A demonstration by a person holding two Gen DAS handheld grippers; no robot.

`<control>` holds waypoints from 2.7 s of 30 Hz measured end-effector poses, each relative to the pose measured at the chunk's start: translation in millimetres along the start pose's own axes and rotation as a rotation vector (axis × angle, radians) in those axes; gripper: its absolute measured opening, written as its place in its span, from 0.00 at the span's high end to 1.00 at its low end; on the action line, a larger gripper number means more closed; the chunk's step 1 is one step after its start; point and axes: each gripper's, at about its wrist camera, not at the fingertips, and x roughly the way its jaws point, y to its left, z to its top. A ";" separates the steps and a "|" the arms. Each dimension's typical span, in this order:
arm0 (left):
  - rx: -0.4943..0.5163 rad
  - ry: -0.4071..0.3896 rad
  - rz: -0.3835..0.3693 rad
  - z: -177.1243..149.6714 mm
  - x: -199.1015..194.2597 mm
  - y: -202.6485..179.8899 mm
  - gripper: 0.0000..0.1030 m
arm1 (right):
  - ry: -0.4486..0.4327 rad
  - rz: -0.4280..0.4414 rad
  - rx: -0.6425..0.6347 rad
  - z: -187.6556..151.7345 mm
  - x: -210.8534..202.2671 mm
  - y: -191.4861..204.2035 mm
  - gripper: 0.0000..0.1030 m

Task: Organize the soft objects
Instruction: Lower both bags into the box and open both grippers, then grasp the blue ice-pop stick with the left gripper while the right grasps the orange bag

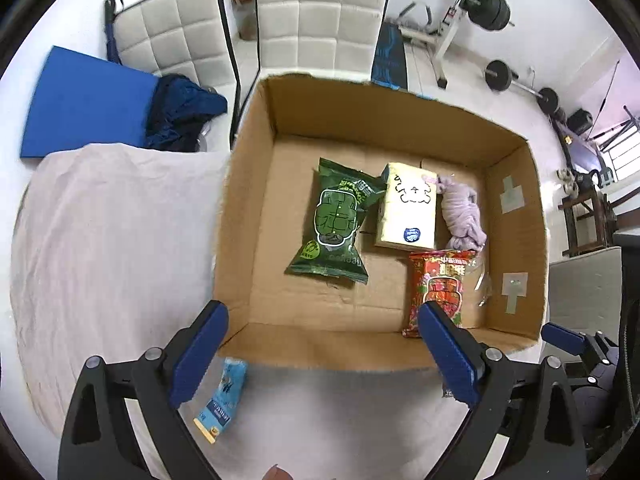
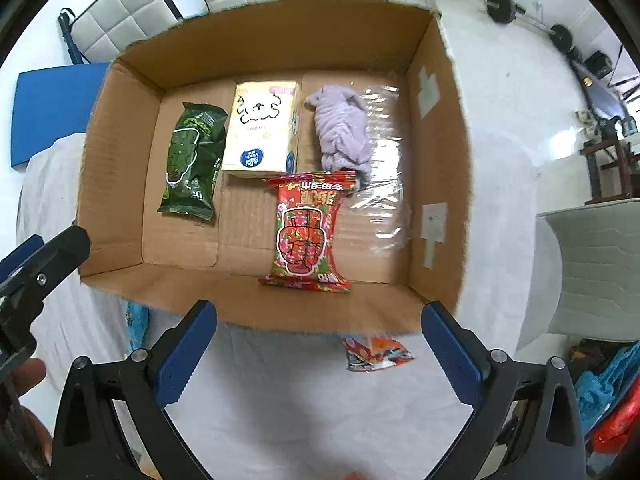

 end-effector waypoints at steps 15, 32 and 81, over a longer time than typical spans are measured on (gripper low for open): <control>0.041 -0.189 0.030 -65.0 -85.9 -10.4 0.06 | -0.239 -0.005 -0.009 -78.5 -96.4 0.2 0.00; 0.032 -0.271 0.020 -94.6 -137.1 -3.5 0.06 | -0.238 0.078 -0.001 -112.8 -124.5 -8.6 0.00; -0.126 0.254 -0.010 -171.8 130.6 61.1 0.79 | 0.114 0.081 0.165 -127.5 118.5 -58.2 0.43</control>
